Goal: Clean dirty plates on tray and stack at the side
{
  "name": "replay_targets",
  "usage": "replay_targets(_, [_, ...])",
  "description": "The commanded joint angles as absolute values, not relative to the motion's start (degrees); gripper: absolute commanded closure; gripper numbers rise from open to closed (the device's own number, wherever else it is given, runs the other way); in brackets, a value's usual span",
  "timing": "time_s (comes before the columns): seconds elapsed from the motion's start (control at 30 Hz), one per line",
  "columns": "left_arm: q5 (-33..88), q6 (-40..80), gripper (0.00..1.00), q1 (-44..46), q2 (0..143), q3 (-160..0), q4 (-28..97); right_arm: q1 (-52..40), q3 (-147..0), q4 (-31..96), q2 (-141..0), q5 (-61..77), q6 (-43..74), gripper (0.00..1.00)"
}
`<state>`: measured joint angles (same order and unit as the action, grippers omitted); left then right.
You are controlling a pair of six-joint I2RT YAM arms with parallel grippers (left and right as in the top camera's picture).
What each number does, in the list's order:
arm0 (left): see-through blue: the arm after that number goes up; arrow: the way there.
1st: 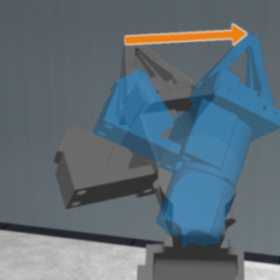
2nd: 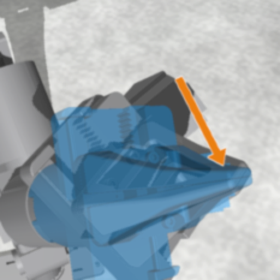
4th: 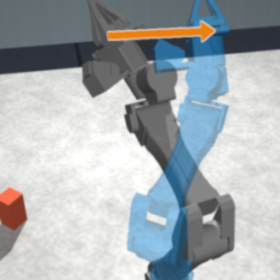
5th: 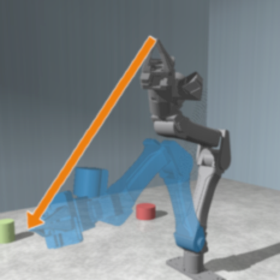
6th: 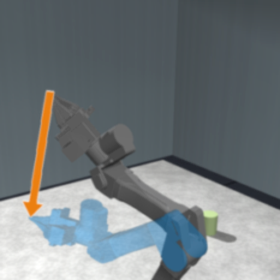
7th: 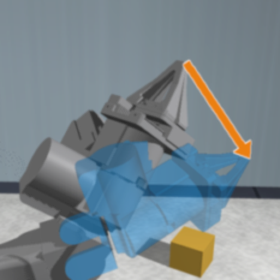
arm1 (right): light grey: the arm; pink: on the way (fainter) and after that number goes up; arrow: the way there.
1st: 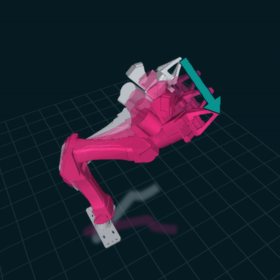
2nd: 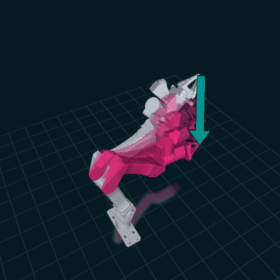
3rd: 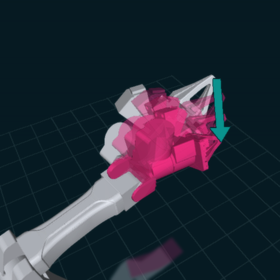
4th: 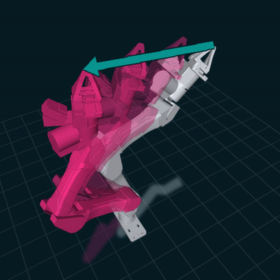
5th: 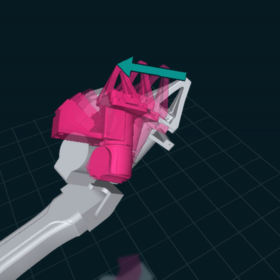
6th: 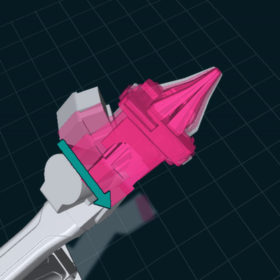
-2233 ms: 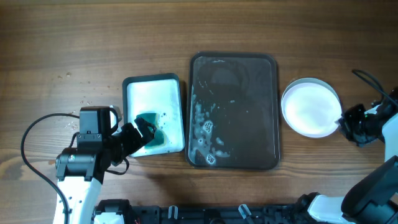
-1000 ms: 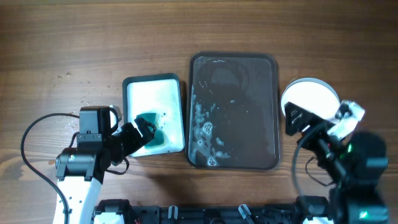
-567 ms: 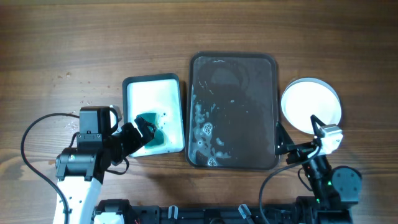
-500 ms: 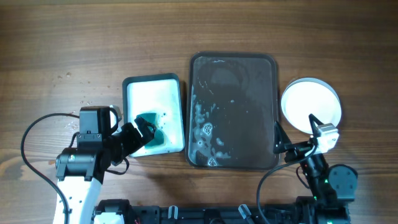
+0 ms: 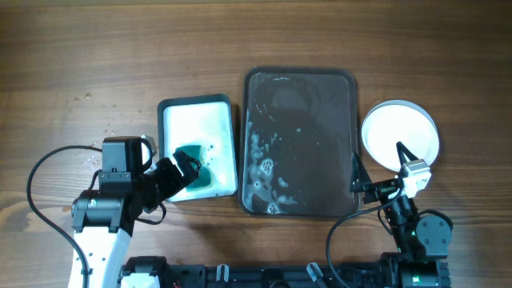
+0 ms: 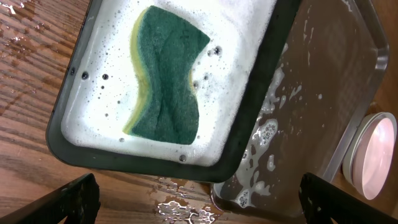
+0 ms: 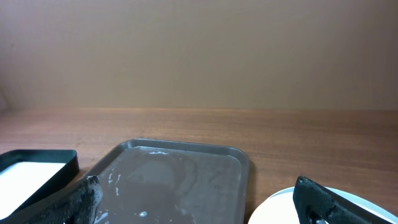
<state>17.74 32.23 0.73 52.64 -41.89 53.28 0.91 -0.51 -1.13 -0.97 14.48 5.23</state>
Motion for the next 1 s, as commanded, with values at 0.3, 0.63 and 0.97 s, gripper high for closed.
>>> replay_targets(0.3, [18.4, 31.7, 0.00, 0.5, 51.7, -42.0, 53.1, 0.6, -0.3, -1.2, -0.2, 13.5, 4.5, 0.00])
replay_targets(0.63, [20.4, 16.7, 0.00, 2.0, 28.9, -26.8, 22.3, 0.6, -0.3, -1.2, -0.2, 13.5, 4.5, 0.00])
replay_targets(0.97, [18.4, 16.6, 0.00, 0.7, 1.5, -8.7, 10.3, 0.6, -0.3, -1.2, -0.2, 13.5, 4.5, 0.00])
